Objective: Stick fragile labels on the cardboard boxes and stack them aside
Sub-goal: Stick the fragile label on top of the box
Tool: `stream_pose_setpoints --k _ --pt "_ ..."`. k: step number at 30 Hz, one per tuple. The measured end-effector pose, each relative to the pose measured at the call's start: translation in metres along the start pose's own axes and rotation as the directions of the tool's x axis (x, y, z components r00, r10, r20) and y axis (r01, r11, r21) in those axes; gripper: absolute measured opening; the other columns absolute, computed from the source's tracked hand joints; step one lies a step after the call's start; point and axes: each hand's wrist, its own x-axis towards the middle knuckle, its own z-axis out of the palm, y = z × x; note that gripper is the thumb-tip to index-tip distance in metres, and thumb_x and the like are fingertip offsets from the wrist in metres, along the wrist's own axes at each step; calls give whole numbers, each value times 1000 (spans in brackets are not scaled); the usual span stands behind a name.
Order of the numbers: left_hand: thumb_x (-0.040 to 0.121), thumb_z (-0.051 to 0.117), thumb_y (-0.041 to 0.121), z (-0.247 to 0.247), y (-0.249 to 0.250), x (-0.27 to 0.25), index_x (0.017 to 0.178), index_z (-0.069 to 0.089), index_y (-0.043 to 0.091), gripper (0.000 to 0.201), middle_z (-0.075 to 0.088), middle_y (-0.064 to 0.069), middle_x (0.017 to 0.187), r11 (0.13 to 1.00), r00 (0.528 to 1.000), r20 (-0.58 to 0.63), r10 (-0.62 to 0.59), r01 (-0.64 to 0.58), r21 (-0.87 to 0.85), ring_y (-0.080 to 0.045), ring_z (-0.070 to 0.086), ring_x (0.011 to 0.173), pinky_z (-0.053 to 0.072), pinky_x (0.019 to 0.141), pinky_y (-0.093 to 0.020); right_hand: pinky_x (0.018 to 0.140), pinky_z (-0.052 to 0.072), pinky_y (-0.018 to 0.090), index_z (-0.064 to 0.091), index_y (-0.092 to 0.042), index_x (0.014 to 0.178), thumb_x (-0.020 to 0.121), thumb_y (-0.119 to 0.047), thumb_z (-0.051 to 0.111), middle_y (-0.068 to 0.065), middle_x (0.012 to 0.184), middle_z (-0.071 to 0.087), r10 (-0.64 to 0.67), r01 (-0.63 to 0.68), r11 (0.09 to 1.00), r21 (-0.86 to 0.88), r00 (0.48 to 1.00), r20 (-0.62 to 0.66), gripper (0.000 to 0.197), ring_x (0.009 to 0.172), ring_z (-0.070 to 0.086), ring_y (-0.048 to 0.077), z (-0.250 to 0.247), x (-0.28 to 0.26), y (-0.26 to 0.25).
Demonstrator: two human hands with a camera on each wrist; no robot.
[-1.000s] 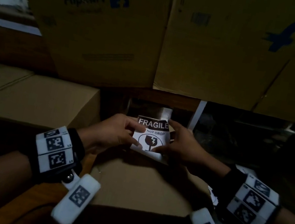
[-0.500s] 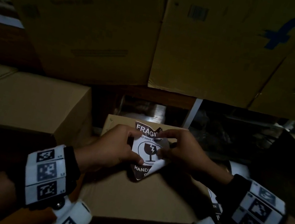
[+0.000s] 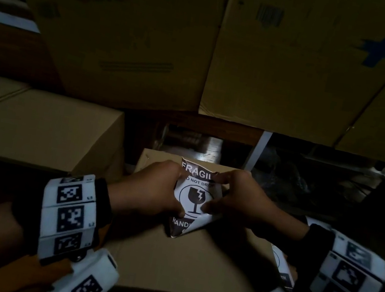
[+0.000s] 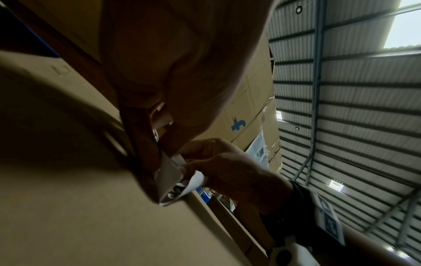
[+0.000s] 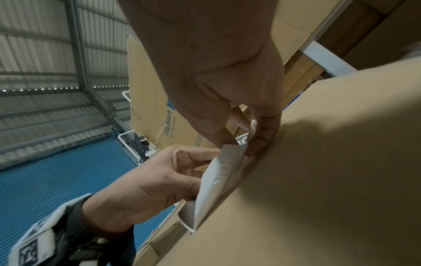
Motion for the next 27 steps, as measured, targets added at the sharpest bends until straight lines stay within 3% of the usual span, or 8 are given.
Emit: stream_pose_setpoints --k 5,11,17,19,21,23,25,27 --pt "68 86 29 -6 16 -1 68 41 26 46 45 13 76 978 996 64 -60 46 202 -8 48 75 33 54 -17 92 52 39 69 -6 114 67 -21 89 10 114 70 -14 17 996 -93 999 31 54 104 64 23 -1 0 -5" --pt "71 85 25 -8 28 1 69 41 26 44 43 14 74 961 988 124 -91 54 270 -3 45 69 34 50 -18 76 52 27 71 -10 106 66 -24 89 5 103 70 -23 33 988 -154 998 62 46 94 64 18 -1 4 -6" --pt "73 84 27 -7 29 -1 69 37 27 47 42 14 73 961 983 137 -120 80 266 0 39 61 31 42 -8 69 51 27 74 -10 100 66 -26 89 5 95 71 -37 59 975 -215 994 106 41 86 64 17 -3 8 -5" --pt "73 82 40 -11 26 -3 73 39 26 46 52 10 88 939 974 171 -147 83 334 -4 45 69 36 52 -15 71 51 29 74 -9 99 68 -29 87 8 96 72 -44 77 963 -257 990 132 39 89 64 21 -3 11 -5" --pt "73 75 58 -18 22 -5 91 51 28 43 52 -8 128 894 955 226 -192 75 441 -17 55 90 44 70 -25 75 49 30 73 -10 100 71 -35 85 9 100 71 -52 94 952 -292 987 149 40 98 60 23 -4 13 -2" --pt "72 67 71 -21 12 -5 122 53 30 66 18 -18 158 836 946 247 -209 41 547 -33 49 122 45 93 -34 82 47 30 71 -15 108 73 -42 81 8 108 67 -51 99 943 -317 986 157 45 109 53 24 -7 13 -1" --pt "73 61 75 -20 6 -8 141 39 26 87 -7 -12 163 805 961 224 -160 -5 594 -38 24 142 36 108 -43 90 41 31 64 -22 124 76 -50 76 10 121 59 -45 113 906 -408 984 172 57 121 43 25 -10 8 -1" --pt "78 55 75 -18 3 -11 152 22 20 97 -14 -7 163 779 974 223 -34 -114 617 -32 12 146 32 112 -46 98 34 34 55 -26 135 79 -54 71 10 133 49 -48 130 850 -511 984 172 65 127 34 26 -14 0 -4"
